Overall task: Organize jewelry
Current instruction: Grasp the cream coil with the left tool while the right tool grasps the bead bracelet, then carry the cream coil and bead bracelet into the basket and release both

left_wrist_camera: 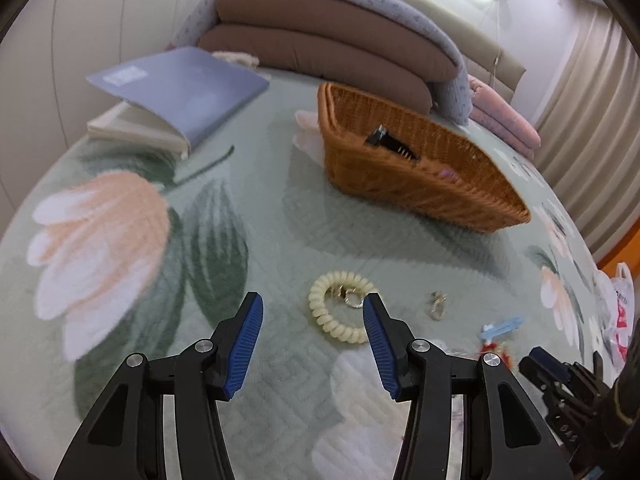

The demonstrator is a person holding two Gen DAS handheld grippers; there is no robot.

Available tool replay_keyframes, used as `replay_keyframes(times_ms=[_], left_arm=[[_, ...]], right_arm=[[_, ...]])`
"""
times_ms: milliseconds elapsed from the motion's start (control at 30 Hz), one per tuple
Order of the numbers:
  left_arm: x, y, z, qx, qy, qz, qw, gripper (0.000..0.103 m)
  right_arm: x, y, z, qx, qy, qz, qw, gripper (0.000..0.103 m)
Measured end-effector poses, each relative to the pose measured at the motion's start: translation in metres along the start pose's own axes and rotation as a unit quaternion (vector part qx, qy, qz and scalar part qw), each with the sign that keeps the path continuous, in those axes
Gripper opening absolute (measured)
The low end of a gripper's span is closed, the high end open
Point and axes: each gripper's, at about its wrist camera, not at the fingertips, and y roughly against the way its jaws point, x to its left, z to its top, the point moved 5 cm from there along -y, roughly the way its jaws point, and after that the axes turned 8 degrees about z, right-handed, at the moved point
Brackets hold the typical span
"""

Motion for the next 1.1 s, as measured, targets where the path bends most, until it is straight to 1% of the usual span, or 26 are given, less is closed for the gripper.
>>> replay_keyframes(times_ms=[67, 233, 367, 500, 533, 567, 600, 633, 667, 700, 733, 800, 900, 1033, 1100], left_arm=[[0.000, -0.012, -0.005, 0.019, 0.001, 0.002, 0.9998, 0.045], [-0.011, -0.013, -0.007, 0.013, -0.025, 0.022, 0.9994, 0.045], [-0.014, -0.011, -0.011, 0.008, -0.034, 0.033, 0.9988, 0.045], [-0.012, -0.013, -0.011, 0.009, -0.030, 0.028, 0.9991, 0.045], [-0.011, -0.015, -0.010, 0.010, -0.029, 0.027, 0.9992, 0.045], [-0.011, -0.015, -0.010, 0.010, -0.029, 0.027, 0.9992, 0.044], [-0.011, -0.015, -0.009, 0.009, -0.030, 0.027, 0.9992, 0.043], [-0.012, -0.016, -0.009, 0.007, -0.032, 0.024, 0.9992, 0.038], [-0.013, -0.016, -0.010, 0.006, -0.035, 0.020, 0.9992, 0.028], [-0.015, -0.016, -0.010, 0.005, -0.039, 0.015, 0.9991, 0.021], [-0.017, -0.015, -0.011, 0.002, -0.046, 0.021, 0.9987, 0.015], [-0.020, -0.013, -0.012, -0.005, -0.055, 0.027, 0.9981, 0.011], [-0.022, -0.006, -0.013, -0.016, -0.056, 0.012, 0.9982, 0.010], [-0.020, 0.005, -0.011, -0.033, -0.047, -0.008, 0.9983, 0.010], [-0.019, 0.010, -0.011, -0.039, -0.041, -0.023, 0.9981, 0.010]], right_arm=[[-0.001, -0.003, 0.001, 0.005, -0.003, 0.003, 1.000, 0.033], [0.002, -0.005, 0.000, 0.006, 0.007, -0.001, 1.000, 0.033], [0.010, -0.008, 0.000, 0.010, 0.027, -0.016, 0.999, 0.033], [0.014, -0.019, 0.006, 0.021, 0.041, -0.034, 0.998, 0.031], [0.016, -0.021, 0.007, 0.022, 0.046, -0.034, 0.998, 0.026], [0.017, -0.022, 0.007, 0.023, 0.050, -0.034, 0.998, 0.015], [0.018, -0.023, 0.007, 0.024, 0.055, -0.038, 0.997, 0.015], [0.020, -0.021, 0.006, 0.021, 0.062, -0.042, 0.997, 0.014], [0.021, -0.020, 0.005, 0.019, 0.064, -0.041, 0.997, 0.013], [0.021, -0.018, 0.005, 0.016, 0.065, -0.038, 0.997, 0.012], [0.021, -0.016, 0.005, 0.012, 0.063, -0.032, 0.997, 0.012], [0.020, -0.009, 0.006, -0.004, 0.057, -0.021, 0.998, 0.011], [0.018, 0.005, 0.009, -0.035, 0.045, 0.002, 0.998, 0.011], [0.014, 0.015, 0.013, -0.057, 0.029, 0.025, 0.998, 0.011], [0.014, 0.021, 0.014, -0.068, 0.026, 0.029, 0.997, 0.011]])
